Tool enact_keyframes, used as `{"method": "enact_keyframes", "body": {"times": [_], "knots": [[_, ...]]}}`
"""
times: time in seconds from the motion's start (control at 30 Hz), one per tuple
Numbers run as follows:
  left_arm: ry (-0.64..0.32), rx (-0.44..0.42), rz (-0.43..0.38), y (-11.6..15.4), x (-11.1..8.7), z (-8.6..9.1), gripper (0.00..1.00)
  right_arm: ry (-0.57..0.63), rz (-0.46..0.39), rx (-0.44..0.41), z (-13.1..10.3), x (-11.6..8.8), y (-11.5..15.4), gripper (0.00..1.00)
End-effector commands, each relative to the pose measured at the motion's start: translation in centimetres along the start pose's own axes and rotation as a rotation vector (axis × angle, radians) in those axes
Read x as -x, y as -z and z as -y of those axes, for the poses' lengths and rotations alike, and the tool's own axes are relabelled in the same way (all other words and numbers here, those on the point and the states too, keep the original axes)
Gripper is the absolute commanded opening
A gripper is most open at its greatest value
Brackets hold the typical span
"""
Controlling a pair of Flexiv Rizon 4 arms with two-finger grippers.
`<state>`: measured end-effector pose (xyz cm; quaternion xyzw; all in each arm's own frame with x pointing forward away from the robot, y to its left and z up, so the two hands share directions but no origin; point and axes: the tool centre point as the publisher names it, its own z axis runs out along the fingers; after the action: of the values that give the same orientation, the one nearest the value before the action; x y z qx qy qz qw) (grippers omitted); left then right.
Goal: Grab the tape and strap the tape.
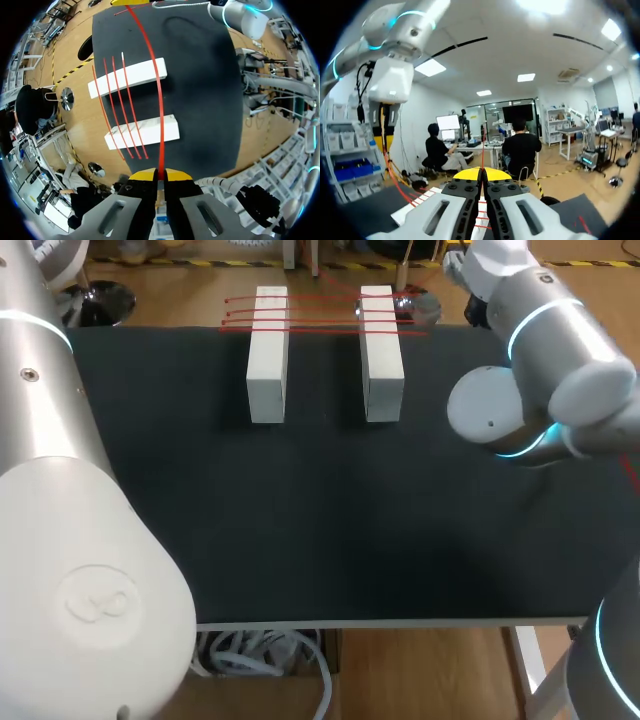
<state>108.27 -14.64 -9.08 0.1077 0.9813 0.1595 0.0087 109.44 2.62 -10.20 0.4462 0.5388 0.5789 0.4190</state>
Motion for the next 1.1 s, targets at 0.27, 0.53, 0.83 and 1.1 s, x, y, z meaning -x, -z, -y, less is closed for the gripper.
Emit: {"method": "enact_keyframes", "body": {"times": [0.27, 0.53, 0.83, 1.1], "knots": [[-0.002, 0.003, -0.003, 0.2, 0.0, 0.0, 0.00, 0.426, -0.099, -0.325, -1.1, -1.9, -0.7, 0.00], [-0.002, 0.003, -0.003, 0.2, 0.0, 0.0, 0.00, 0.579, -0.118, -0.357, -1.3, -2.7, -0.7, 0.00], [-0.002, 0.003, -0.003, 0.2, 0.0, 0.0, 0.00, 0.630, -0.190, -0.378, -1.0, -4.9, -0.6, 0.00], [-0.002, 0.003, -0.003, 0.2, 0.0, 0.0, 0.00, 0.741, -0.214, -0.393, -1.1, -5.8, -0.8, 0.00]]}}
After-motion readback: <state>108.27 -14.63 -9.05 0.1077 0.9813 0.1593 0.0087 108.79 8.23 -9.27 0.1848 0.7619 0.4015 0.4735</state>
